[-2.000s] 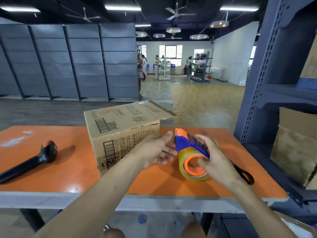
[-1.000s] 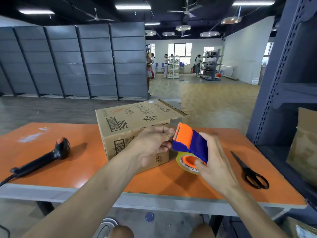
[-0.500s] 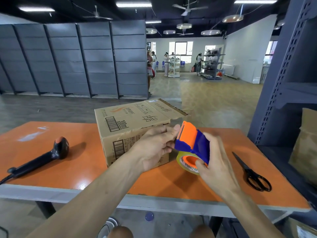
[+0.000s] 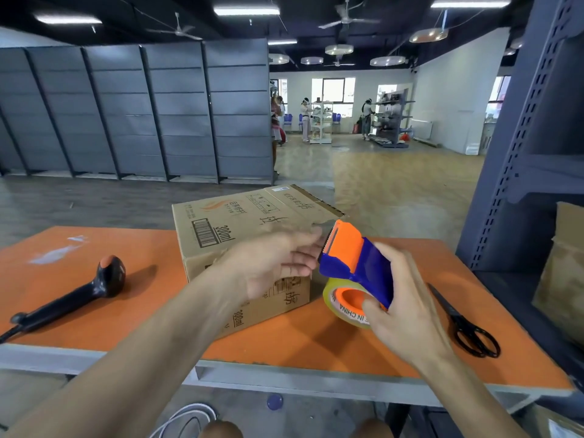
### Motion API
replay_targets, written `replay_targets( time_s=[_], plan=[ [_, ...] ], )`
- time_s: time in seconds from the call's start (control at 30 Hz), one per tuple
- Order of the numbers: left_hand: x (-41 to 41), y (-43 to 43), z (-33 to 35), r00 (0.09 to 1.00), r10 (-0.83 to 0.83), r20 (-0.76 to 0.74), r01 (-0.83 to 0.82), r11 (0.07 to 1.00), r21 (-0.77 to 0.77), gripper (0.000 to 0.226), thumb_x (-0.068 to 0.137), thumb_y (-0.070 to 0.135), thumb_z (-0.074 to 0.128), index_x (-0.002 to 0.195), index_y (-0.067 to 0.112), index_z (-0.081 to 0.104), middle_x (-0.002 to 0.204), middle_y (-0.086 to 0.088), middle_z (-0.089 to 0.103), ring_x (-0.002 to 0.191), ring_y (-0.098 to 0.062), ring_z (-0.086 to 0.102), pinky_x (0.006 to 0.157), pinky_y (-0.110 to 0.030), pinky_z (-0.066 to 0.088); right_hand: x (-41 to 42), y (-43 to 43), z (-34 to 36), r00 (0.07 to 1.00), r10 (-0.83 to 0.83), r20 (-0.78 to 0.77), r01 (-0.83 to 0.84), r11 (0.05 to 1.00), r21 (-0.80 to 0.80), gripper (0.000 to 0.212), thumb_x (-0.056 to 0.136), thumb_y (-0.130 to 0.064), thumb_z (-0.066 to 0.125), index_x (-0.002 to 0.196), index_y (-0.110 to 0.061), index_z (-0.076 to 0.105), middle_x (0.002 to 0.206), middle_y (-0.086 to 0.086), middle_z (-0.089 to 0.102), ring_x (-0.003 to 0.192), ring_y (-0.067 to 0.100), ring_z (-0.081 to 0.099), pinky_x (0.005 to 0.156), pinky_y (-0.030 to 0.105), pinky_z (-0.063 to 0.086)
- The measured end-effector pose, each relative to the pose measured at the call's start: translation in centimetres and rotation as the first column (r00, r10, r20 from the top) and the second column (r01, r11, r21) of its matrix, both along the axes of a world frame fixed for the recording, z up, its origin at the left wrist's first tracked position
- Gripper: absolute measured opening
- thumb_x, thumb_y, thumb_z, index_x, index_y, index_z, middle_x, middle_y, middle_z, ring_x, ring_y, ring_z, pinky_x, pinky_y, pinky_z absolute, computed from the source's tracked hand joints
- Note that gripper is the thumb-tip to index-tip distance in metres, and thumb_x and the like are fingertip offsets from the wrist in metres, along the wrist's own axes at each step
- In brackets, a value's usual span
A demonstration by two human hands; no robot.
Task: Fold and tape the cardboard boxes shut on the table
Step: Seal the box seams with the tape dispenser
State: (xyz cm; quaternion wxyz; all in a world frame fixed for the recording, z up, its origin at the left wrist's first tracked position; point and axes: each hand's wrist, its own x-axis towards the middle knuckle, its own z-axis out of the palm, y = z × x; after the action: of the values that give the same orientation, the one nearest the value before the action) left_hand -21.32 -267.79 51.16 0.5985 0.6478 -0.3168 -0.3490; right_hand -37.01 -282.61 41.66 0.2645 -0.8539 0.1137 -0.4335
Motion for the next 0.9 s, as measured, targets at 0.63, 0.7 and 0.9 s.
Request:
replay_targets(
  time_s=[0.63, 0.7, 0.9],
  plan=[
    [6.0, -3.2, 5.4, 0.633, 0.074, 0.771, -0.307, 0.938, 0.161, 0.039, 0.094, 0.040, 0.071, 0.083, 0.003, 0.074, 0.081, 0.001, 0.072, 0.081, -0.009, 0.064, 0.068, -0.024, 0.044, -1.0, 2.7, 1.3, 0.934, -0.262, -0.243, 0.208, 0.951, -0.228, 0.098, 0.082, -0.033, 0.064, 0.142, -0.076, 0.001, 0.092, -0.012, 0.038, 0.060, 0.013, 0.055, 0.055, 0.029, 0.051],
    [6.6, -3.6, 4.2, 0.533, 0.067, 0.844, -0.348, 0.926, 0.146, 0.034, 0.094, 0.043, 0.070, 0.080, 0.012, 0.071, 0.077, 0.013, 0.063, 0.079, -0.007, 0.059, 0.065, -0.024, 0.042, -1.0, 3.2, 1.5, 0.938, -0.233, -0.257, 0.175, 0.958, -0.227, 0.082, 0.081, -0.054, 0.049, 0.143, -0.074, -0.001, 0.093, -0.013, 0.039, 0.060, 0.011, 0.055, 0.051, 0.022, 0.047],
    [7.5, -4.2, 3.2, 0.335, 0.038, 0.942, -0.438, 0.891, 0.119, 0.030, 0.099, 0.046, 0.061, 0.078, 0.023, 0.059, 0.094, -0.004, 0.072, 0.090, -0.026, 0.067, 0.083, -0.042, 0.056, 0.0, 3.8, 1.9, 0.952, -0.151, -0.267, 0.108, 0.980, -0.169, 0.076, 0.080, -0.059, 0.041, 0.137, -0.078, -0.006, 0.091, -0.014, 0.037, 0.062, 0.011, 0.055, 0.054, 0.022, 0.046]
  ],
)
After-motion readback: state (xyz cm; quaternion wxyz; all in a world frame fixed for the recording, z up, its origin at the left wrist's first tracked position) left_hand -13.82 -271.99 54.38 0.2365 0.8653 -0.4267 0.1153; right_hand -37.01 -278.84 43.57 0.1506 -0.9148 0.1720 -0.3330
